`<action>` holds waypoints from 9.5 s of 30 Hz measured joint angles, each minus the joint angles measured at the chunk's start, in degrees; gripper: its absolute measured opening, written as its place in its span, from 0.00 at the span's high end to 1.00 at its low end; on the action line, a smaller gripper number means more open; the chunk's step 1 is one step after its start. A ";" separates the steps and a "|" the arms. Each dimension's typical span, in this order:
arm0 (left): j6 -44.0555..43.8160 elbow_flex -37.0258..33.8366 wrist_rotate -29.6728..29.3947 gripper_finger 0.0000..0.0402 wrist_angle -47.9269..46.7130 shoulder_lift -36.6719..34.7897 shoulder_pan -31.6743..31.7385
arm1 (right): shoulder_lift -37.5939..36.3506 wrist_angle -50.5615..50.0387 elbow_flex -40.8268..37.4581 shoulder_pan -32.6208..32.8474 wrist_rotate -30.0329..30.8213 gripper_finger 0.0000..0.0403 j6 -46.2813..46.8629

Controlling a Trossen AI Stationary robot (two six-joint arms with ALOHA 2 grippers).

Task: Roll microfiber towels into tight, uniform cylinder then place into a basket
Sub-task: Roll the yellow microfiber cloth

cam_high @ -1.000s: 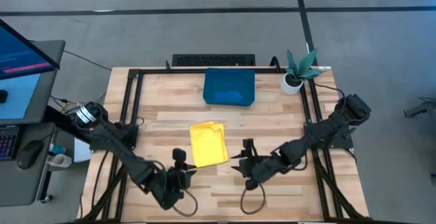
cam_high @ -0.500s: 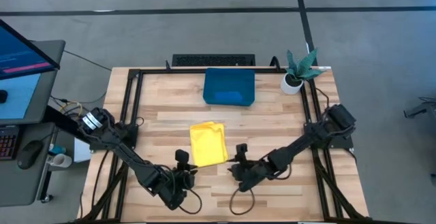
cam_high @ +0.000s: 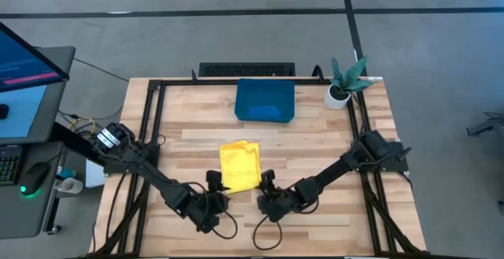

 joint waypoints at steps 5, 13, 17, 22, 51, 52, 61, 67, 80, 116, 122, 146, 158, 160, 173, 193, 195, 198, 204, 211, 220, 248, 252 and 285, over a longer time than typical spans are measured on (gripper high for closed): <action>-1.76 -2.08 1.27 0.55 0.30 0.00 1.65 | 0.08 -1.91 0.13 -0.76 3.69 0.47 0.00; -2.16 -7.10 6.71 0.55 8.72 -0.02 3.52 | -0.01 -2.84 0.15 -3.05 2.31 0.47 0.74; -2.29 -9.02 6.70 0.55 10.16 -0.02 3.93 | -0.03 -3.18 0.17 -3.42 1.93 0.47 2.99; -2.00 -11.57 7.78 0.55 13.41 -0.29 5.25 | -0.03 -3.30 0.17 -3.60 1.53 0.47 3.48; -5.16 -10.31 18.94 0.96 13.77 -0.34 7.21 | -1.43 -6.13 1.27 -6.16 -19.10 0.93 13.07; -6.37 -9.55 20.13 0.98 12.47 -0.42 7.19 | -1.42 -6.64 1.93 -6.08 -21.58 0.94 13.98; -13.91 -3.95 37.03 0.93 9.64 -0.52 6.55 | -1.10 -9.44 6.29 -6.11 -42.35 0.97 19.21; -21.96 -2.32 41.53 0.93 8.60 -0.60 6.99 | -1.03 -9.16 6.26 -7.17 -45.04 0.97 24.72; -24.15 -2.28 38.53 0.94 2.88 -2.12 5.50 | -0.79 -7.80 6.27 -14.07 -55.71 0.98 41.64; 2.51 -2.54 19.36 0.94 12.83 -7.33 -1.41 | -0.88 -6.29 6.16 -18.35 -55.74 0.98 50.69; 5.72 -2.68 20.12 0.94 17.55 -0.40 0.65 | -0.90 -5.57 6.23 -18.48 -55.92 0.98 51.21; -4.77 -2.78 14.63 0.94 6.19 2.09 5.28 | -0.90 -6.31 6.26 -17.82 -55.98 0.95 51.54; -8.47 -2.67 15.77 0.94 7.25 6.08 6.71 | -0.97 -6.63 6.29 -16.97 -57.38 0.69 50.02; -9.30 -2.67 15.37 0.94 7.20 6.13 6.68 | -1.12 -7.13 6.29 -17.44 -59.83 0.66 49.93; -9.44 -2.80 15.41 0.94 6.99 6.21 6.69 | -16.25 -22.31 3.53 -13.31 -40.71 0.62 28.24; -9.46 -2.85 15.60 0.94 7.12 6.21 6.73 | -4.05 19.82 -4.51 -6.07 -25.89 0.84 3.53; -9.48 -2.86 15.60 0.94 7.10 6.21 6.73 | -3.74 19.16 -4.59 -6.71 -25.84 0.91 4.60; -9.49 -2.86 15.61 0.94 7.09 6.21 6.73 | -3.73 17.18 -4.59 -7.57 -25.94 0.98 6.76; -9.71 -2.58 15.62 0.94 6.82 6.23 6.66 | -3.72 12.29 -4.59 -7.70 -25.95 0.93 8.52; -8.85 -0.06 14.00 0.94 3.51 6.53 6.05 | -3.74 7.48 -4.59 -8.89 -25.93 0.97 13.61; -6.92 4.05 10.97 0.94 -1.73 6.84 3.58 | -3.83 5.99 -4.55 -9.89 -26.02 0.97 17.91; -16.01 1.87 8.17 0.94 -7.42 5.43 0.32 | -3.80 6.50 -4.64 -10.13 -25.91 0.98 22.56; -15.90 2.60 8.74 0.94 -10.05 2.85 -1.33 | -3.79 6.21 -4.66 -10.23 -25.92 0.97 24.08; -15.93 -0.93 8.89 0.94 -1.47 6.31 2.34 | -3.79 5.68 -4.66 -10.37 -28.38 0.95 28.35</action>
